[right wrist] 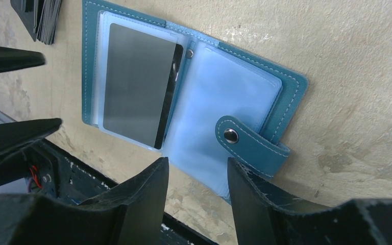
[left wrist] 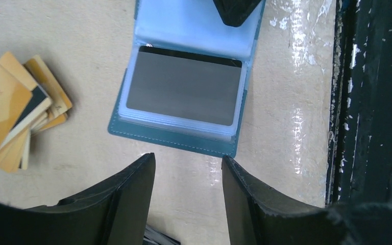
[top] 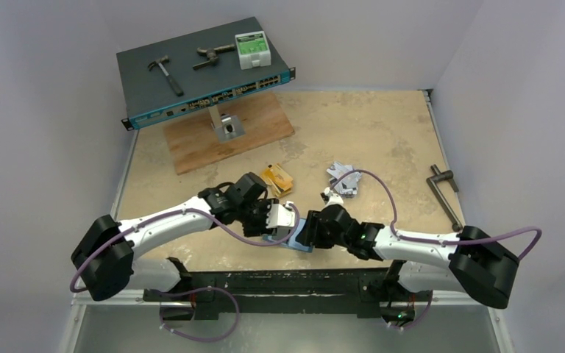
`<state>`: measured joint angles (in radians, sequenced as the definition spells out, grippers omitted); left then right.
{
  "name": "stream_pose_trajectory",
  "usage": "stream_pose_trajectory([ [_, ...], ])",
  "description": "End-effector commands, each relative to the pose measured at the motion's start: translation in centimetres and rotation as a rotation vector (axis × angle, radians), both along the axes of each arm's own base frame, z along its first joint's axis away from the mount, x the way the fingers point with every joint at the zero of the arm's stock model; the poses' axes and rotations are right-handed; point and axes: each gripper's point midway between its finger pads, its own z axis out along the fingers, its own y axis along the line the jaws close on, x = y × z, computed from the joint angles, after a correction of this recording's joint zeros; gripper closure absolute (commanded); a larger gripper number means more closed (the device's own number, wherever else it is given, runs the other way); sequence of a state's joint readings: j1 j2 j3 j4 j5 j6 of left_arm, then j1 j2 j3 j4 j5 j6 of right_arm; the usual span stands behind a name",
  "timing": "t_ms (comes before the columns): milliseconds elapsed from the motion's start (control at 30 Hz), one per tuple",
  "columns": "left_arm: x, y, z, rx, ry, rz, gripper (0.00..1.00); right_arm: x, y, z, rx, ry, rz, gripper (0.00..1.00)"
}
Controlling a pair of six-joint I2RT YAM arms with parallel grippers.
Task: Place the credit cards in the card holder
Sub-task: Pick up the credit card from the center of the board.
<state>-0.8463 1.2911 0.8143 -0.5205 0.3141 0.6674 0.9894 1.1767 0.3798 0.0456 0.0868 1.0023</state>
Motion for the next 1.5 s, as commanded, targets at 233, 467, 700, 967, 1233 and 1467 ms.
stream_pose_trajectory([
  [233,1.0,-2.4,-0.4,-0.027,-0.053,-0.034,0.52,0.4,-0.7,1.5,0.055,-0.033,-0.066,0.54],
  [467,3.2,-2.0,4.3,-0.115,-0.103,0.135,0.51,3.1,0.1,7.4,0.114,-0.17,-0.051,0.52],
  [700,7.2,1.5,8.7,-0.195,-0.047,0.388,0.5,12.7,-1.1,12.7,0.05,-0.305,-0.091,0.45],
  [967,8.5,3.0,9.3,-0.152,-0.011,0.482,0.48,21.4,3.3,7.4,-0.076,-0.275,0.043,0.35],
  [1233,12.1,3.8,7.3,-0.093,0.009,0.587,0.48,24.2,4.7,3.7,-0.095,-0.249,0.104,0.33],
  [1467,16.8,3.1,5.4,-0.045,-0.092,0.615,0.48,23.8,5.3,1.9,-0.061,-0.22,0.132,0.35],
])
